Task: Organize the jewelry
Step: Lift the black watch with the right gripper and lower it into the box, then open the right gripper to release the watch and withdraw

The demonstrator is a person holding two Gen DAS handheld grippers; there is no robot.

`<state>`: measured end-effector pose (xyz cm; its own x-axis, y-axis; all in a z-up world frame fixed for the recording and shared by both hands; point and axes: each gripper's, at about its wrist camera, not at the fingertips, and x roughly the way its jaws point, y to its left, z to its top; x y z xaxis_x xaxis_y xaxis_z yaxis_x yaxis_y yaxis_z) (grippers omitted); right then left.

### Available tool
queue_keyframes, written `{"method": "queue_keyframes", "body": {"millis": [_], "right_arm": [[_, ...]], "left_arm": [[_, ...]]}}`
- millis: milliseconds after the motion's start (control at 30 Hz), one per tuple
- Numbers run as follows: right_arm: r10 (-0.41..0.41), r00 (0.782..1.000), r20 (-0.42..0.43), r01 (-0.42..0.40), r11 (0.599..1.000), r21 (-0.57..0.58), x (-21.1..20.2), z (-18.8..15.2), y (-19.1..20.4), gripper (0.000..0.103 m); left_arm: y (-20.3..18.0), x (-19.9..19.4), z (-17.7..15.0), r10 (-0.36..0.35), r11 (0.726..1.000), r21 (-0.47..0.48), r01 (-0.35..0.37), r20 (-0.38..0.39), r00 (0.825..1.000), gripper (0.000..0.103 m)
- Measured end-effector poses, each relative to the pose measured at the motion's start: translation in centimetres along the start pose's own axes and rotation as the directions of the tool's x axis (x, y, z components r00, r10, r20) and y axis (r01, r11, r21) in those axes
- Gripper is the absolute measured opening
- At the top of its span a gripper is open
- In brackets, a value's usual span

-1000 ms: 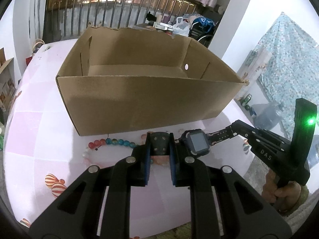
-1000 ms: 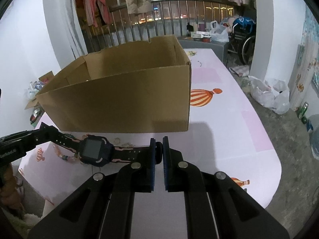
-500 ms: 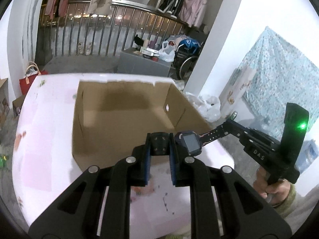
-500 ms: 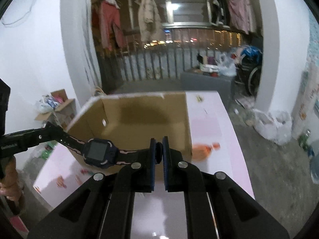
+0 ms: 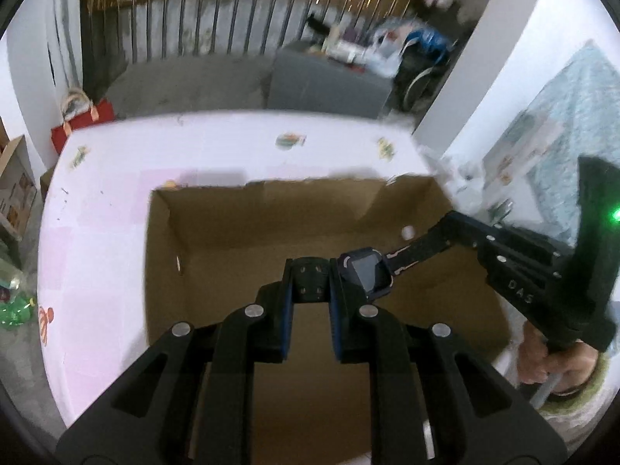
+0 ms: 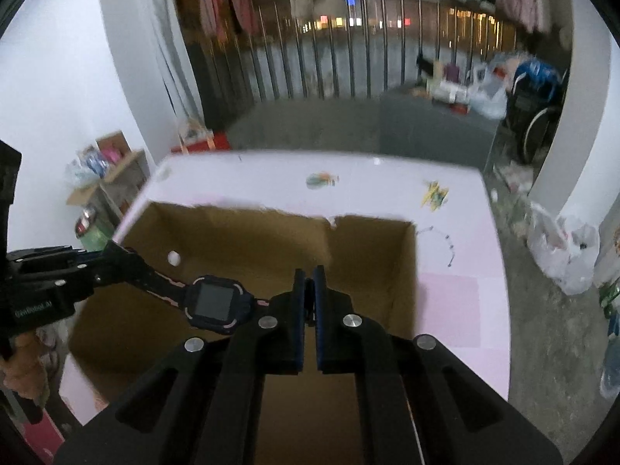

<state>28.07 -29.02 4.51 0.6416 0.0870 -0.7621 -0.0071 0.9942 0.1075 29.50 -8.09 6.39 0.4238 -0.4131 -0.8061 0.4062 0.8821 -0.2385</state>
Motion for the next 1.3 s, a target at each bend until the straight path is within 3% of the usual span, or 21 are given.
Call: {"method": "queue_keyframes", "body": {"millis": [200,333,500,833,967,1167,1300], "right_arm": [[0.010,0.989,-0.148,-0.004,0.999,0.042,4.9,1.4,-0.8,0.004],[-0.015,0.982,-0.186,0.022,0.999,0.037,5.9,1.9,-0.8,0.004],[-0.031,0.978,-0.209,0.041,0.998,0.044,5.9,1.8,-0.9,0.004],[-0.056,0.987,-0.152,0.064,0.997,0.046,4.6,1.9,-0.8,0.007],[-0.057,0.993,-0.103,0.062,0.997,0.044,2.6,1.8,-0.7,0.016],[-0.029,0.998,0.054,0.027,0.999,0.047,-3.4,-0.2,-1.0,0.021],[-0.017,0.983,0.182,0.009,0.999,0.043,-8.2,-3.8,-1.1,0.021]], "left_arm": [[0.9,5.9,1.6,0.079,0.997,0.006,-0.079,-0.147,0.986,0.015],[1.2,7.5,2.2,0.111,0.994,0.017,-0.110,-0.168,0.979,0.020],[1.1,7.6,2.1,0.157,0.988,0.037,-0.153,-0.162,0.974,0.038],[0.3,5.4,2.3,0.204,0.977,0.081,-0.198,-0.074,0.976,0.045],[0.5,3.6,1.9,0.202,0.978,0.064,-0.199,-0.036,0.979,0.045],[0.8,-2.6,0.0,0.182,0.982,0.039,-0.186,0.090,0.979,0.048],[1.3,-8.1,-3.4,0.166,0.984,0.032,-0.177,0.211,0.963,0.049]]}}
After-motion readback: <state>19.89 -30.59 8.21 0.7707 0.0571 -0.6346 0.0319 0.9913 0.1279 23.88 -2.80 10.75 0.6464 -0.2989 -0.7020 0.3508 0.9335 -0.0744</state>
